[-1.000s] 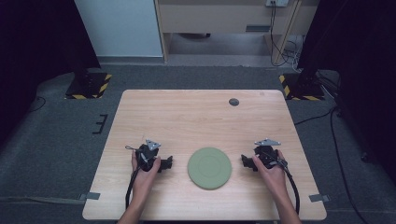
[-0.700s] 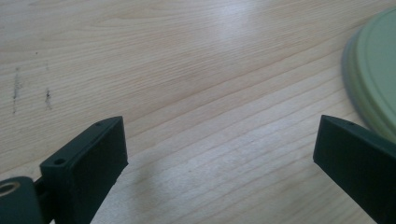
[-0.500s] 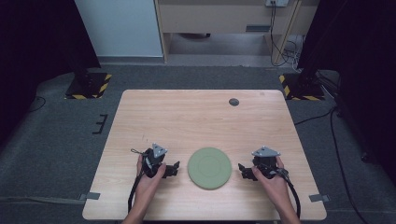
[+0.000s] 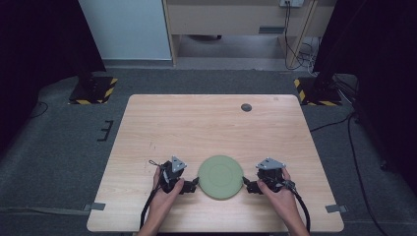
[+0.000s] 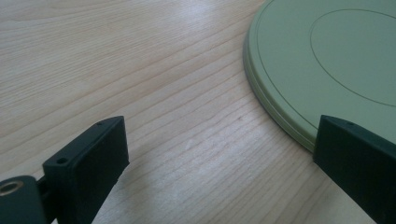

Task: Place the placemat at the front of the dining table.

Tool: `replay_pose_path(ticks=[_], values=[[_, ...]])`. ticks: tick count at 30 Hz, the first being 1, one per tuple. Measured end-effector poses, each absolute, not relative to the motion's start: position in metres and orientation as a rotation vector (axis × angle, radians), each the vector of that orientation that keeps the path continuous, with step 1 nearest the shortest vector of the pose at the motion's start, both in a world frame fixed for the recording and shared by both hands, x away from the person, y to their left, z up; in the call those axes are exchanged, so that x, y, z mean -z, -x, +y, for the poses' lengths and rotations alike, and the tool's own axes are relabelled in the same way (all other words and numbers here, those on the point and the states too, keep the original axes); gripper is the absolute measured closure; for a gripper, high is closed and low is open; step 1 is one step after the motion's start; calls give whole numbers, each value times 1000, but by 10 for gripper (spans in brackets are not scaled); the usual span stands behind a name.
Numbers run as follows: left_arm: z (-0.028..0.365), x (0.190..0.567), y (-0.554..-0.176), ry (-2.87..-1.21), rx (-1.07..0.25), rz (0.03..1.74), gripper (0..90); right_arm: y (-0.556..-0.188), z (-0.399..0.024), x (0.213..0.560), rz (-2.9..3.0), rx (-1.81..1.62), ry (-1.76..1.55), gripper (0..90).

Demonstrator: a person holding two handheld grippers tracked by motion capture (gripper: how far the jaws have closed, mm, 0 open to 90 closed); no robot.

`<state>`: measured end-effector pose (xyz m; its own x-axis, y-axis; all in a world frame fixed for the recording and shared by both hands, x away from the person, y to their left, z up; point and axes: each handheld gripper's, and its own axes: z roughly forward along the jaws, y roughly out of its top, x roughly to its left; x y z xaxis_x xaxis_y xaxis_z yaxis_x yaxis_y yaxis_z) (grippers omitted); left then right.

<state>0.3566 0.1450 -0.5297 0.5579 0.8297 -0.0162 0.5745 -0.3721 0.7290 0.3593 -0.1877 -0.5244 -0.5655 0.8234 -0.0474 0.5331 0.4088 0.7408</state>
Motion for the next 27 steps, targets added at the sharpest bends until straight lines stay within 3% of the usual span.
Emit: replay_pose_path(ticks=[21,27], values=[[144,535,-368,-2039,-497,1191,2,-363,-180,528,2233,-936,-1186,16],[144,534,-366,-2060,-497,1179,26,-363,-180,528,2233,-939,-1182,50]])
